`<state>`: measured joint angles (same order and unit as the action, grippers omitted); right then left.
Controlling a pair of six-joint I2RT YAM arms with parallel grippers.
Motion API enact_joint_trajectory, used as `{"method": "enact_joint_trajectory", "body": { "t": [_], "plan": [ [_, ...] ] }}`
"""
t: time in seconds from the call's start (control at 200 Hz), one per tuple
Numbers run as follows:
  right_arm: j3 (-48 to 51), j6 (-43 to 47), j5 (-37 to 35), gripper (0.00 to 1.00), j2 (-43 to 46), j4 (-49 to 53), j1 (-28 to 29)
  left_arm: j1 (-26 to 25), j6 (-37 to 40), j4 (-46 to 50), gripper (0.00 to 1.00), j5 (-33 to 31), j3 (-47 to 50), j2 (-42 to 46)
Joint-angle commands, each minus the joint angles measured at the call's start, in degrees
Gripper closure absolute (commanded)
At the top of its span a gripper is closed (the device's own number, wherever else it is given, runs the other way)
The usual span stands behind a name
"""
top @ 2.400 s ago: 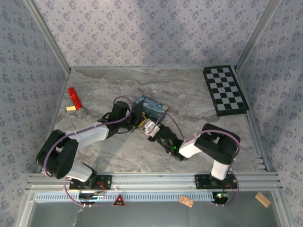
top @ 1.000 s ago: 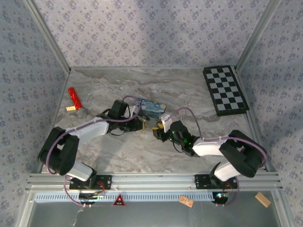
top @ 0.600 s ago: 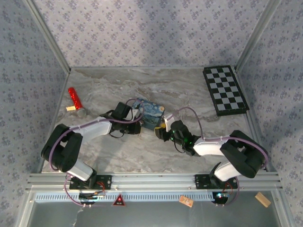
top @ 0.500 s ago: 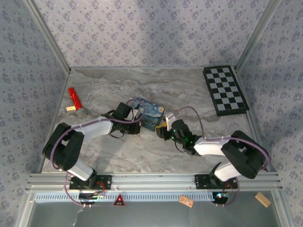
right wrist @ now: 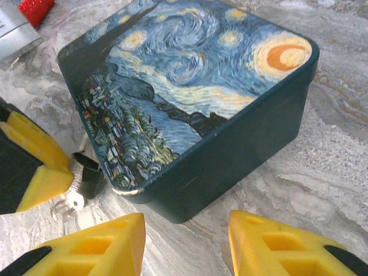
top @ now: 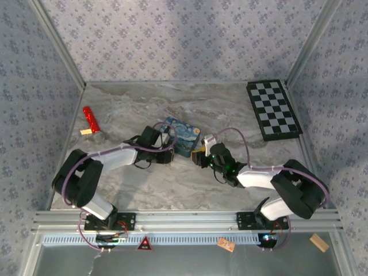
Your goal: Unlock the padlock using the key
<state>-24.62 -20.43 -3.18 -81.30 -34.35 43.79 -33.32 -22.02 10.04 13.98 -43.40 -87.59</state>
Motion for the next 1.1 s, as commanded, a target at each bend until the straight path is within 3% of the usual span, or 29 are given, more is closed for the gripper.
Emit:
{"method": "enact_joint_trajectory", "body": {
  "t": [0.0,0.175,0.415,0.505,0.615,0.785,0.969,1.094],
  "plan": [
    [-0.1,-1.45,-0.42,0.56,2.27,1.43,-0.62,0.53,0.82,-2.56,0.62,-0.93,2.21,3.67],
    [0.58,-1.79,-0.34,0.55,3.59,2.09,-1.67,0.94,1.71,-6.74,0.54,1.1,5.78,7.13],
    [0.54,-2.96,2.74,0.56,5.71,2.32,-1.52,0.63,-2.06,-5.84,0.48,-6.29,6.93,10.49],
    [-0.55,-4.81,4.46,0.55,5.83,2.31,0.42,3.61,-8.21,-10.69,0.47,-3.12,10.73,13.85],
    [-3.55,-12.75,-0.29,0.56,5.2,6.51,5.24,5.24,-11.51,-13.02,0.44,-3.66,14.03,18.68],
    [-5.18,-28.01,-3.55,0.56,0.72,3.3,9.66,8.67,-12.02,-8.6,0.38,-3.2,11.51,20.82],
    [-10.34,-31.89,-3.39,0.54,-7.81,6.93,9.68,12.7,-9.29,1.75,0.25,-10.45,2.04,18.35],
    [-15.13,-32.18,-1.27,0.54,-14.46,8.29,9.65,13.46,-7.61,1.94,0.18,-7.93,-4.04,11.3]
  ]
}}
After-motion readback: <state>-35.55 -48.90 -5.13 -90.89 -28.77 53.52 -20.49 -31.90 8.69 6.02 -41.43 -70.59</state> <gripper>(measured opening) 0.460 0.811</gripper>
